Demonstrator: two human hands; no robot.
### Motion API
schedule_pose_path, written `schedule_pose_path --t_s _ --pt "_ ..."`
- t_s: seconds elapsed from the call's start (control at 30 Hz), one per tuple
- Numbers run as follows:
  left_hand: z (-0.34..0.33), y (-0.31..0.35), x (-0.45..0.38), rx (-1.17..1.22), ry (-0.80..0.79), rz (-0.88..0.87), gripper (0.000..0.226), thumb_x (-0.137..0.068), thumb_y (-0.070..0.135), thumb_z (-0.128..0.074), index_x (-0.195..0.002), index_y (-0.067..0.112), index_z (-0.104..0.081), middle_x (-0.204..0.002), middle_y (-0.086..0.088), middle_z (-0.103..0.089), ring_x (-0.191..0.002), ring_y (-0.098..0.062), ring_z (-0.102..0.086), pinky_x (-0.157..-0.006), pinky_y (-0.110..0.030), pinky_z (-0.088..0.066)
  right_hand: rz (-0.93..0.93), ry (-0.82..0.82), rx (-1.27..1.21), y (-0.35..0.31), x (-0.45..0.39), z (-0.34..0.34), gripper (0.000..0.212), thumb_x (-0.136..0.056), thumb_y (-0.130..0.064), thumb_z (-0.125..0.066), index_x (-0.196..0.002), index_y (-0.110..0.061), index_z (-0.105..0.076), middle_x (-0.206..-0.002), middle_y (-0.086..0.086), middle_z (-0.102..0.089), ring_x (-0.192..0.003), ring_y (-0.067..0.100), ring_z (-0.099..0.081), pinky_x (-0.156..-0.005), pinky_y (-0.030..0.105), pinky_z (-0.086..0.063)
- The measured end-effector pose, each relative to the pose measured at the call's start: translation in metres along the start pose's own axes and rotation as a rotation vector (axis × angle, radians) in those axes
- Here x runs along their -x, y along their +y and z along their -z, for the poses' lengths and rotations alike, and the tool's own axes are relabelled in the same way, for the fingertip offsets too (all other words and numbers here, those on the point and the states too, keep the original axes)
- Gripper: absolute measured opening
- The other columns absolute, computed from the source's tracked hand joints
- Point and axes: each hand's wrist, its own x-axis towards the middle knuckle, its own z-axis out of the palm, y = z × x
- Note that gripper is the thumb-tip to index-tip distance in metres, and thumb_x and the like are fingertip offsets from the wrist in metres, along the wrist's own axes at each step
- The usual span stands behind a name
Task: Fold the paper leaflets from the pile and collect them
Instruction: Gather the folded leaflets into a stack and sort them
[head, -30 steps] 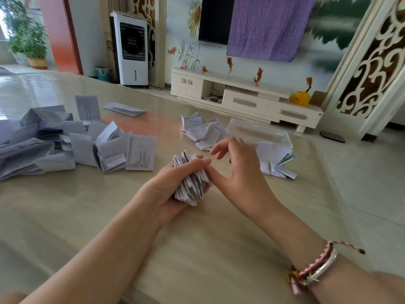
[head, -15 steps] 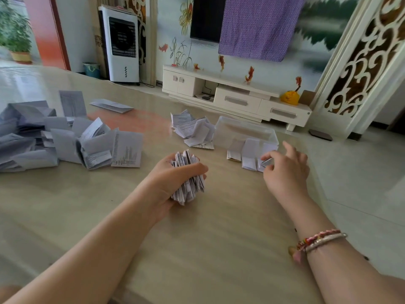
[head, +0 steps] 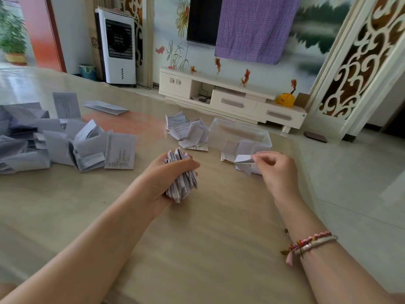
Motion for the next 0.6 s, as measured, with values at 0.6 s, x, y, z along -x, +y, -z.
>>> schedule_pose_path --t_s 0.6 --pt "0.003 0.008 0.001 0.170 -0.140 0.285 0.028 -0.078 0.017 -0.070 -0.101 0.003 -0.063 -0.084 -0.012 -0.063 -0.071 -0.020 -0.061 -0.080 -0.032 -0.054 -0.184 -0.638 -0.893 -0.057 0.039 -0.004 0.016 -0.078 0.009 -0.062 -0.082 -0.006 -0.062 -0.080 0.005 -0.066 -0.082 0.014 -0.065 -0.081 0.024 -0.054"
